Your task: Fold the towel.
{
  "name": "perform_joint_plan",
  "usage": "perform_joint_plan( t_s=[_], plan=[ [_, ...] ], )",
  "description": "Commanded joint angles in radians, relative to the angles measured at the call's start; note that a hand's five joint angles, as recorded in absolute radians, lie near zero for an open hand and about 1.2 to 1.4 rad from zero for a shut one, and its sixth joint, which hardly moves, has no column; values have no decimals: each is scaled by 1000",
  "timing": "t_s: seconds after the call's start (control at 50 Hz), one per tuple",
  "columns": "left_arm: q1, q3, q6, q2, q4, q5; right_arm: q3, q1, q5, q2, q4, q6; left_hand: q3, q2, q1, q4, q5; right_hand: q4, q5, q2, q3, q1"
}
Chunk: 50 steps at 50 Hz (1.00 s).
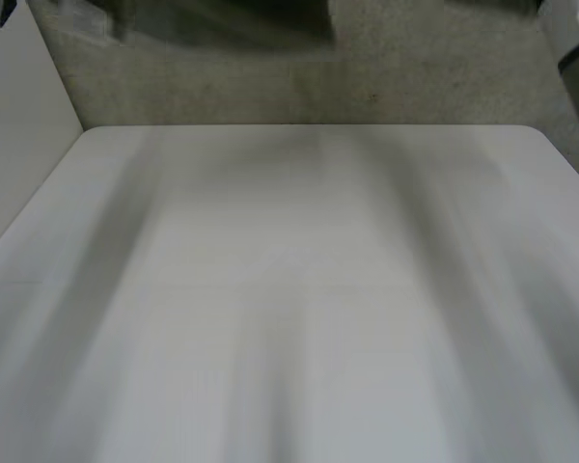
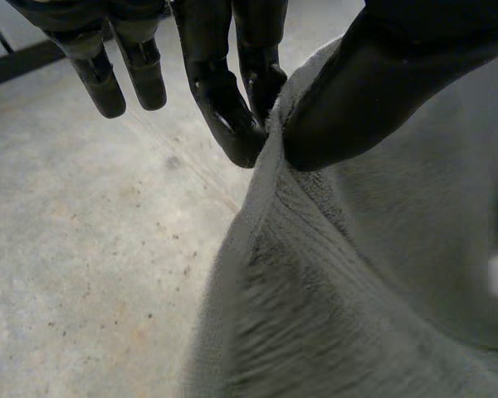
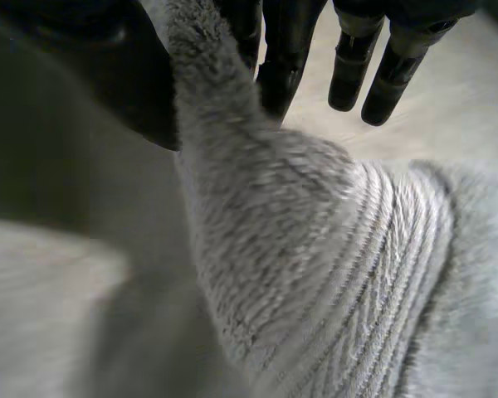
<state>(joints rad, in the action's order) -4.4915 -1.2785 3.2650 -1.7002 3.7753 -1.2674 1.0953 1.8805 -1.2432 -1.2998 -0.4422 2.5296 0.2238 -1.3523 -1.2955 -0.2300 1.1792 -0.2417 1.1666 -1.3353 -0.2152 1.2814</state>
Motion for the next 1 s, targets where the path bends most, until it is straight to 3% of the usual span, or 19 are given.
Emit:
perform_joint_plan(
  t_s=[0.02,0.06,0.16,0.24,0.38,0.52,0.74,0.78,0.8,0.84,1.0],
  plan=[
    [-26,-171,16,2,1,40,188,-20,77,-21,155,-18,-49,-44,-101,55,43,67,55,-61,41,115],
    [-46,-214,48,-21,-2,69,308,-27,112,-21,169,-35,-49,-44,-101,55,43,67,55,-61,41,115],
    [-118,-419,205,-108,-8,232,492,-56,165,-15,161,-106,-49,-44,-101,55,43,67,55,-61,41,115],
    [-124,-494,271,-165,-14,266,594,-61,177,8,158,-176,-49,-44,-101,55,43,67,55,-61,41,115],
    [-112,-585,369,-248,-74,270,693,-53,157,123,169,-281,-49,-44,-101,55,43,67,55,-61,41,115],
    [-124,-585,378,-231,-124,272,684,-61,154,89,194,-270,-49,-44,-101,55,43,67,55,-61,41,115],
    [-114,-587,368,-173,-140,263,663,-55,142,-39,223,-61,-49,-44,-101,55,43,67,55,-61,41,115],
    [-104,-591,364,-173,-150,263,661,-60,142,-59,223,-19,-49,432,375,55,-434,67,55,-61,41,115],
    [-104,-591,364,-173,-150,263,661,-60,142,-59,223,-19,-49,434,377,55,-436,67,55,-61,41,115],
    [-88,-593,364,-183,-173,264,661,-63,140,-62,224,0,-49,648,591,55,-649,67,55,-61,41,115],
    [-81,-599,363,-220,-195,263,661,-66,139,-65,230,3,-49,707,650,55,-709,67,55,-61,41,115]
  ],
)
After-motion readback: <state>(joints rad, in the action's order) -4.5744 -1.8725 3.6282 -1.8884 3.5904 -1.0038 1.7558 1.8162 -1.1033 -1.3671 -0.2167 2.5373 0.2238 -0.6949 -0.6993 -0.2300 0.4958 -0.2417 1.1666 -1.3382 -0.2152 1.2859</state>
